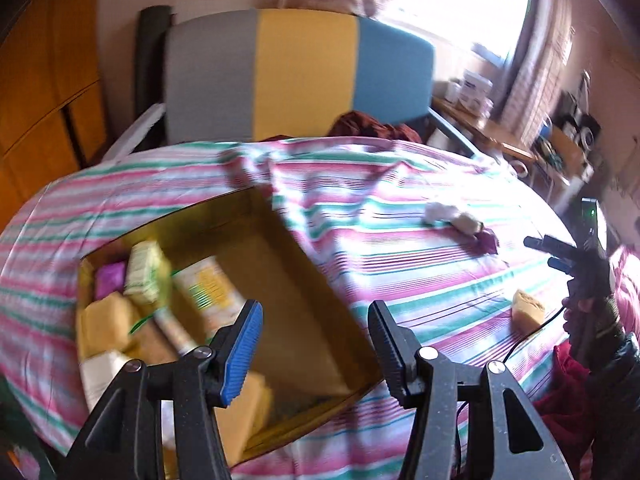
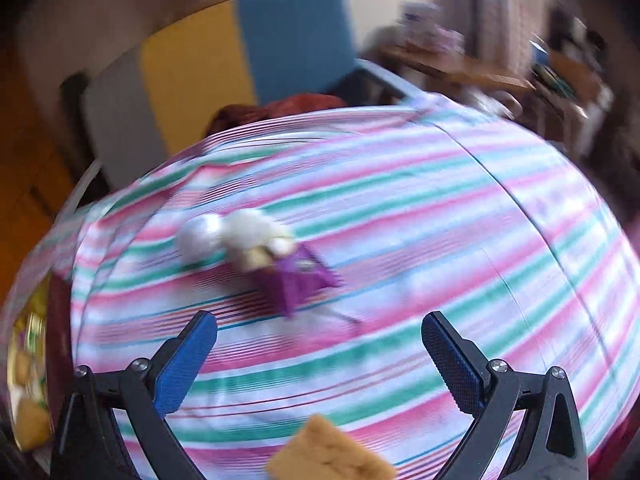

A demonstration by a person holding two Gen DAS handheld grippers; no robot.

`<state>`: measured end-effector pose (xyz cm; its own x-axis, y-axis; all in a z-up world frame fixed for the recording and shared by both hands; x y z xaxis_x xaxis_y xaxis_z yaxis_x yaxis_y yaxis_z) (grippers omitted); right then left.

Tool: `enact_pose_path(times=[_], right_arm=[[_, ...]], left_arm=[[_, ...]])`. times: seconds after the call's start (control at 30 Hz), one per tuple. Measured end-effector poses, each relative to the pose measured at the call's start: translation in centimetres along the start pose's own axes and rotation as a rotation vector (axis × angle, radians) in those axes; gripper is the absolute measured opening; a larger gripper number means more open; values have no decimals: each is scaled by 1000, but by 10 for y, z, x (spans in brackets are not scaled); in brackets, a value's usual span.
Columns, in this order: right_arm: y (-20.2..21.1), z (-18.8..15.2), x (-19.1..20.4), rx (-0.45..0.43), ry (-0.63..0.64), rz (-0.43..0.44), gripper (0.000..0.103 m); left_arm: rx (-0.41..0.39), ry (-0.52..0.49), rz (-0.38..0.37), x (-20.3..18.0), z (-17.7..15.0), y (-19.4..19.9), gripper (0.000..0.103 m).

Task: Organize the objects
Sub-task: 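Move both grippers back toward the remaining items on the cloth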

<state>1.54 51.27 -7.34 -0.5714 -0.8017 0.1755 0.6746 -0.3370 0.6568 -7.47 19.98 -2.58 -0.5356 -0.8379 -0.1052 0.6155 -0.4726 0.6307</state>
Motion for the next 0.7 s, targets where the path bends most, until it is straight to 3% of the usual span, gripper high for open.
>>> enact_pose_path(times=[0.07,0.13,0.37,0.47,0.7], right_arm=[[-3,0,-23,25,-120,-23,103],[2,6,-35,-3,-188,-15,103],[5,7,-46,-1,-277,12,103],[4,6,-45,8,-298,34,103],[2,-1,-45,42,-359,78,103]], left_arm=[[15,-24,-31,-23,6,-15,55],[49,-22,-70,-44,10,-32,55],[148,12,-177,-107,24,-97,56],[137,-84,-157,-129,32,-122,70],[132,-246,-218,-179,49,-178,80]])
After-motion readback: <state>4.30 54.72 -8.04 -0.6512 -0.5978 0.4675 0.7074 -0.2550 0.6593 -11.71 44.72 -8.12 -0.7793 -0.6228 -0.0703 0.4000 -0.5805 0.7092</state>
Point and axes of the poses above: each gripper's, at about its wrist camera, not at the fingertips, and y roughly against the way its jaws point, x to its left, z to its top, the point moved 7 cm from there along -y, roughly the way its jaws point, and after that the axes turned 11 degrees about -x, right-handed, at the moved point
